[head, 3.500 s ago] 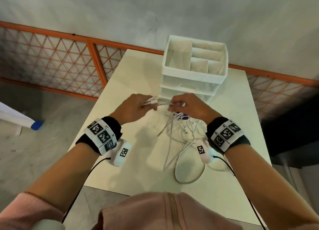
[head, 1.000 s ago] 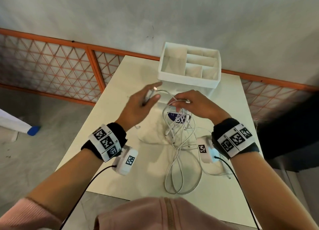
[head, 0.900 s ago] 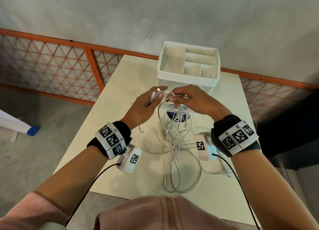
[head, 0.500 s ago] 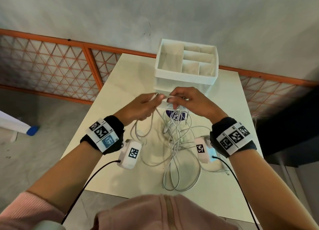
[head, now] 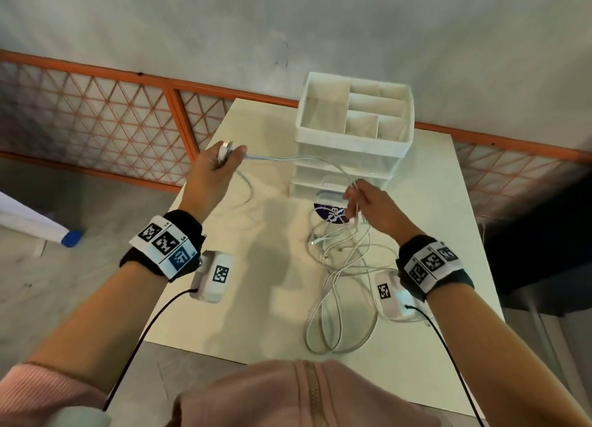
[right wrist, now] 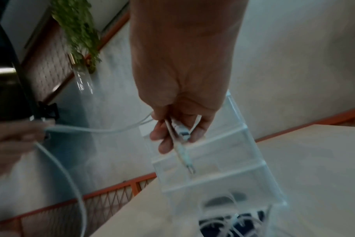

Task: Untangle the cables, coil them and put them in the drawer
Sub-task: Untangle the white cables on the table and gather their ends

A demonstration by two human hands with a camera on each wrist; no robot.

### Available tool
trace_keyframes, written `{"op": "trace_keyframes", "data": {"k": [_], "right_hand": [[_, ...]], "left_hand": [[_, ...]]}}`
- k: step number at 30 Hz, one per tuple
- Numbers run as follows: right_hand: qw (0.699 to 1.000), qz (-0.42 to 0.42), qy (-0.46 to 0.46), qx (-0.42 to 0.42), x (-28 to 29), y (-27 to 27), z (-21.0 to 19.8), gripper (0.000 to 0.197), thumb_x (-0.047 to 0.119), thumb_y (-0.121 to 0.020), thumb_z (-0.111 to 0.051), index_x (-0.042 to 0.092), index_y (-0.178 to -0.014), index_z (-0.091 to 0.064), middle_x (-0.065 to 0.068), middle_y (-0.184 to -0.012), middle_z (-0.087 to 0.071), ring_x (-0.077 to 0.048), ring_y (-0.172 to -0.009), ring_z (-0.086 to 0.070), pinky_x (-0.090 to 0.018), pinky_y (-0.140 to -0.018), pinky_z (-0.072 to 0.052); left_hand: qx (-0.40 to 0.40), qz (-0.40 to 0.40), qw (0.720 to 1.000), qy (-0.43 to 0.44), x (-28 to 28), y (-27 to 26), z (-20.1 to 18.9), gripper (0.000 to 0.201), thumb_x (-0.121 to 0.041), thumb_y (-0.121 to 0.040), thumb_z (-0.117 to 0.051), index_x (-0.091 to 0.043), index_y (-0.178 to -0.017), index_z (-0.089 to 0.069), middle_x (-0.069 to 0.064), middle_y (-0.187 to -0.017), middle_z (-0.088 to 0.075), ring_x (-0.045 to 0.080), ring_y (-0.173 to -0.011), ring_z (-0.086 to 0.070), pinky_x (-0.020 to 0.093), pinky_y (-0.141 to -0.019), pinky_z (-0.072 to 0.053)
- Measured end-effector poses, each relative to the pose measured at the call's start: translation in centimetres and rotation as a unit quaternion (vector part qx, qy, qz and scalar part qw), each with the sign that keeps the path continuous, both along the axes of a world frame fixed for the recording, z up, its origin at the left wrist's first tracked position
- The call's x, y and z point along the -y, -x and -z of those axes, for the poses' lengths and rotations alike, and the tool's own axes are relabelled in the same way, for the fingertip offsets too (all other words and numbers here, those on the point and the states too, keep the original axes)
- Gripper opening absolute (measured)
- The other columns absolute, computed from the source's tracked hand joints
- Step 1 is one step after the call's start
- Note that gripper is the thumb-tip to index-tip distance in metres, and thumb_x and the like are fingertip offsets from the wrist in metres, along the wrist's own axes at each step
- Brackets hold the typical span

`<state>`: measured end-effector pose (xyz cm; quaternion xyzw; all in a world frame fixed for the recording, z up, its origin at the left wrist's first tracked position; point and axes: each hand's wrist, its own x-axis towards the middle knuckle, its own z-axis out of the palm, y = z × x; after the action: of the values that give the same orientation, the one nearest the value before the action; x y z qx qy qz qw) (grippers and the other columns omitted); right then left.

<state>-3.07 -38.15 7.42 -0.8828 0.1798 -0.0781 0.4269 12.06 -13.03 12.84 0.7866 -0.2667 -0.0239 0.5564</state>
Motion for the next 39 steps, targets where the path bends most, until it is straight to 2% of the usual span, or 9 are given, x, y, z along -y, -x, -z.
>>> {"op": "trace_keyframes", "data": {"k": [4,10,15,18,21,23,29,34,39], "right_hand": [[0.999,-0.016,-0.016,-0.048,-1.5,-1.7,-1.4,0.024,0.023,-0.102,-0.034,0.012,-0.100,-0.056,0.002,-0.061,-0.058,-0.007,-0.051,-0.055,-0.010,-0.052,-0.041],[0.968,-0.169,-0.026,-0.182,-5.3,-3.1,3.0,0.028,0.022,-0.099,-0.042,0.007,-0.111,-0.063,-0.005,-0.098,-0.068,-0.018,-0.089,-0.064,-0.033,-0.086,-0.049],[0.981,-0.070,0.081,-0.163,-4.3,-2.3,8.1,0.030,-0.002,-0.089,-0.051,0.005,-0.115,-0.065,-0.017,-0.121,-0.061,-0.030,-0.113,-0.057,-0.033,-0.096,-0.041],[0.976,-0.064,0.111,-0.175,-4.3,-1.2,10.5,0.038,-0.010,-0.081,-0.055,0.006,-0.114,-0.065,-0.016,-0.121,-0.060,-0.032,-0.112,-0.056,-0.038,-0.096,-0.043],[0.960,-0.067,0.202,-0.181,-4.5,-0.9,11.5,0.022,-0.005,-0.076,-0.063,0.008,-0.091,-0.070,-0.013,-0.111,-0.060,-0.035,-0.103,-0.058,-0.041,-0.090,-0.043],[0.970,-0.050,0.188,-0.144,-4.4,-1.1,11.1,0.013,-0.001,-0.075,-0.067,0.009,-0.082,-0.069,-0.012,-0.101,-0.061,-0.035,-0.095,-0.061,-0.045,-0.089,-0.046],[0.997,0.027,0.075,0.014,-3.1,-2.1,3.8,0.011,0.013,-0.084,-0.064,0.023,-0.085,-0.061,0.009,-0.082,-0.065,-0.020,-0.089,-0.064,-0.043,-0.091,-0.045],[0.982,-0.007,-0.133,0.136,-3.6,-2.7,-6.7,0.010,0.007,-0.086,-0.064,0.015,-0.088,-0.058,-0.007,-0.083,-0.070,-0.024,-0.081,-0.069,-0.021,-0.072,-0.053],[0.963,-0.113,-0.195,0.150,-6.2,-2.8,-10.7,0.007,0.008,-0.088,-0.063,0.010,-0.092,-0.057,-0.011,-0.087,-0.070,-0.020,-0.079,-0.068,-0.033,-0.079,-0.055]], "left_hand": [[0.004,-0.099,0.994,-0.054,-1.2,-0.2,1.9,0.046,-0.035,-0.093,-0.053,-0.017,-0.059,-0.028,-0.002,-0.054,-0.027,0.010,-0.047,-0.027,0.019,-0.043,-0.025],[0.001,-0.124,0.989,-0.075,-1.8,-0.4,2.9,0.045,-0.029,-0.087,-0.063,-0.017,-0.056,-0.032,-0.003,-0.051,-0.030,0.009,-0.042,-0.032,0.017,-0.043,-0.026],[-0.010,-0.059,0.988,-0.142,-2.6,0.7,5.1,0.039,-0.026,-0.083,-0.065,-0.014,-0.058,-0.036,-0.004,-0.050,-0.034,0.011,-0.049,-0.030,0.020,-0.048,-0.026],[-0.025,-0.028,0.981,-0.191,-2.6,1.7,6.3,0.042,-0.028,-0.083,-0.066,-0.015,-0.057,-0.036,-0.006,-0.051,-0.037,0.010,-0.050,-0.035,0.017,-0.047,-0.026],[-0.041,-0.011,0.975,-0.219,-2.3,2.2,7.0,0.031,-0.035,-0.080,-0.069,-0.017,-0.062,-0.051,-0.008,-0.055,-0.047,0.011,-0.056,-0.044,0.025,-0.055,-0.033],[-0.042,0.007,0.972,-0.232,-2.0,2.2,7.1,0.026,-0.038,-0.076,-0.072,-0.015,-0.074,-0.060,-0.007,-0.063,-0.056,0.016,-0.064,-0.050,0.025,-0.062,-0.035],[-0.056,0.062,0.965,-0.249,-0.5,2.5,6.0,0.045,-0.034,-0.062,-0.085,-0.016,-0.093,-0.059,-0.007,-0.056,-0.045,0.010,-0.054,-0.045,0.027,-0.059,-0.034],[-0.084,0.098,0.980,-0.154,1.8,3.3,3.9,0.039,-0.037,-0.067,-0.083,-0.015,-0.091,-0.062,-0.007,-0.051,-0.034,0.003,-0.041,-0.036,0.015,-0.051,-0.029],[-0.079,0.136,0.987,-0.030,3.4,4.6,1.6,0.018,-0.035,-0.083,-0.068,-0.019,-0.089,-0.062,-0.010,-0.048,-0.027,0.005,-0.044,-0.026,0.019,-0.049,-0.027]]}}
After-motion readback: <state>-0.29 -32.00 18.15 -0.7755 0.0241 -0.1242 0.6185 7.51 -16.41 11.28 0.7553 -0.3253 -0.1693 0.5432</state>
